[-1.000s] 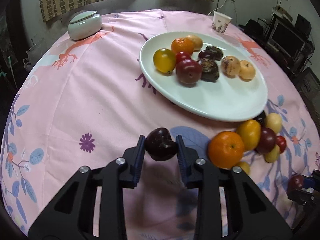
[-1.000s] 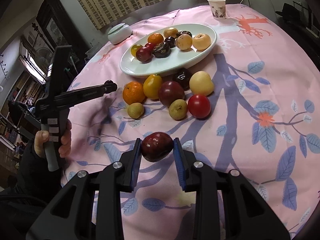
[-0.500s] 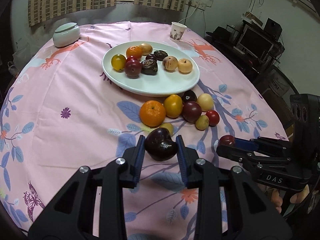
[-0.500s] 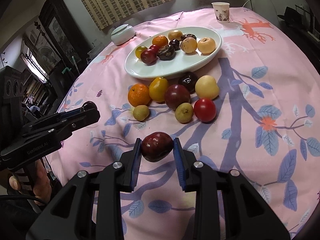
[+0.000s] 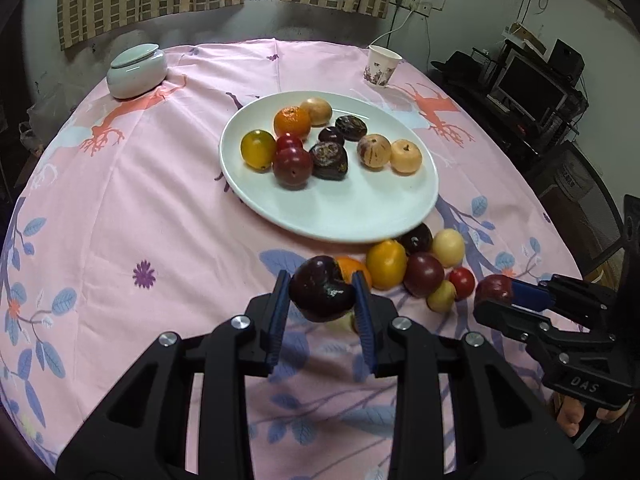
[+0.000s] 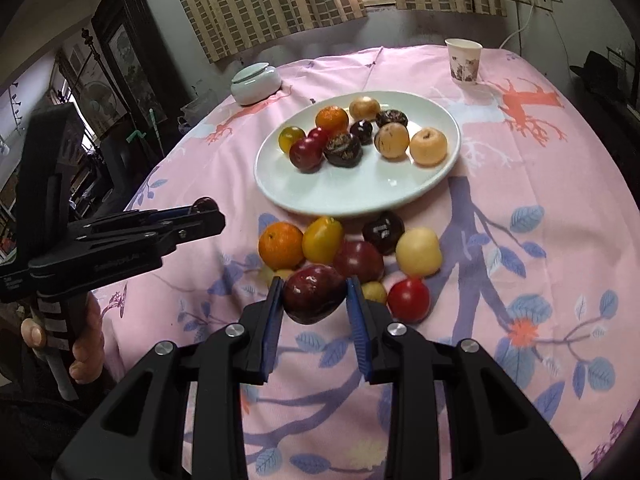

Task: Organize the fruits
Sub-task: 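Place the plum and cherry on the plate with both tools and release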

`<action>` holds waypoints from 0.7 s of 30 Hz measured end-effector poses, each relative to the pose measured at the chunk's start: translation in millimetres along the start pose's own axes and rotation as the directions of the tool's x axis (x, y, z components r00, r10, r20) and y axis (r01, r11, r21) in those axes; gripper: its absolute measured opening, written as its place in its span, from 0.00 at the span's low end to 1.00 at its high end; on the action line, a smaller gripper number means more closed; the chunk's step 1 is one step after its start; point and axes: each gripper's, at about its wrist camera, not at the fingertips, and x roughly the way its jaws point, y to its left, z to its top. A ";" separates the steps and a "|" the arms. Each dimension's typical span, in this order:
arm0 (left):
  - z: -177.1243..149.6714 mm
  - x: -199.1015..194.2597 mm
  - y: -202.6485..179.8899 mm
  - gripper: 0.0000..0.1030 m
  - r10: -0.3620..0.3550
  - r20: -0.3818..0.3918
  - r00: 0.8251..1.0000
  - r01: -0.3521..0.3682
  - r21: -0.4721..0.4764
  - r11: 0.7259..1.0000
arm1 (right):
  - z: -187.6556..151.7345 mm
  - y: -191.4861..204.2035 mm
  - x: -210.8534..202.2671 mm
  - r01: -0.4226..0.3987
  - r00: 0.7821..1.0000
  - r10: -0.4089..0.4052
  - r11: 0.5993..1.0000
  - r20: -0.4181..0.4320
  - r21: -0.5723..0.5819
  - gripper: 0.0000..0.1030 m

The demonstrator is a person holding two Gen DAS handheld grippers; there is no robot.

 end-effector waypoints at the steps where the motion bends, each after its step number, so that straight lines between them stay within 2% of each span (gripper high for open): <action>1: 11.6 7.5 1.8 0.31 0.004 -0.010 1.000 -0.004 -0.005 1.000 | 11.2 1.0 2.1 0.008 1.000 -0.008 1.000 0.007 -0.019 0.31; 3: 33.2 24.1 4.9 0.31 0.013 -0.033 0.999 -0.013 -0.017 1.000 | 32.3 1.8 10.6 0.038 0.999 -0.037 0.998 0.015 -0.048 0.31; 7: 62.8 56.2 7.9 0.31 0.076 -0.055 0.996 -0.078 -0.020 0.997 | 62.5 -2.5 36.7 0.098 0.995 -0.095 0.992 0.039 -0.084 0.31; 9: 68.3 68.4 8.5 0.31 0.104 -0.065 0.992 -0.106 -0.017 0.994 | 72.3 -6.8 52.0 0.119 0.992 -0.116 0.989 0.044 -0.092 0.31; 21: 79.0 95.7 13.0 0.32 0.096 -0.098 0.991 -0.100 -0.038 0.994 | 89.7 -22.3 101.2 0.154 0.988 -0.156 0.984 -0.019 -0.086 0.31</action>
